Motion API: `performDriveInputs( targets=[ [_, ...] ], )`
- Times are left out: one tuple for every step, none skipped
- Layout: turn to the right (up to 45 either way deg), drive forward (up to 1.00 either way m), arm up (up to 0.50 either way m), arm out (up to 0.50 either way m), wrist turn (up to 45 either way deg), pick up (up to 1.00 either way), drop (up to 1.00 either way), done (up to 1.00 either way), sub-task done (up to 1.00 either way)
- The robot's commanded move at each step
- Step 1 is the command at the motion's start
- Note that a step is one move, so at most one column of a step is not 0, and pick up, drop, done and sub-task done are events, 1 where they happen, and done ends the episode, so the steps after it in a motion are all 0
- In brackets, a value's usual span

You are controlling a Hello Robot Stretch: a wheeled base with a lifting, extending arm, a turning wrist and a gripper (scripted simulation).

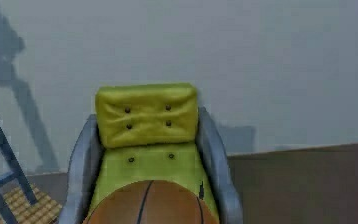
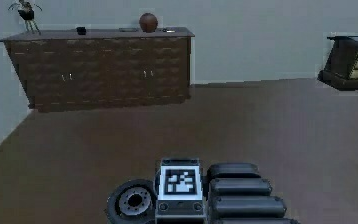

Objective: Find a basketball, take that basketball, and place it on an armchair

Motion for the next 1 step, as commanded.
performDriveInputs(
  targets=[
    [0.0,0.35,0.00,0.00,0.0,0.00,0.00,0.00,0.00]
  ],
)
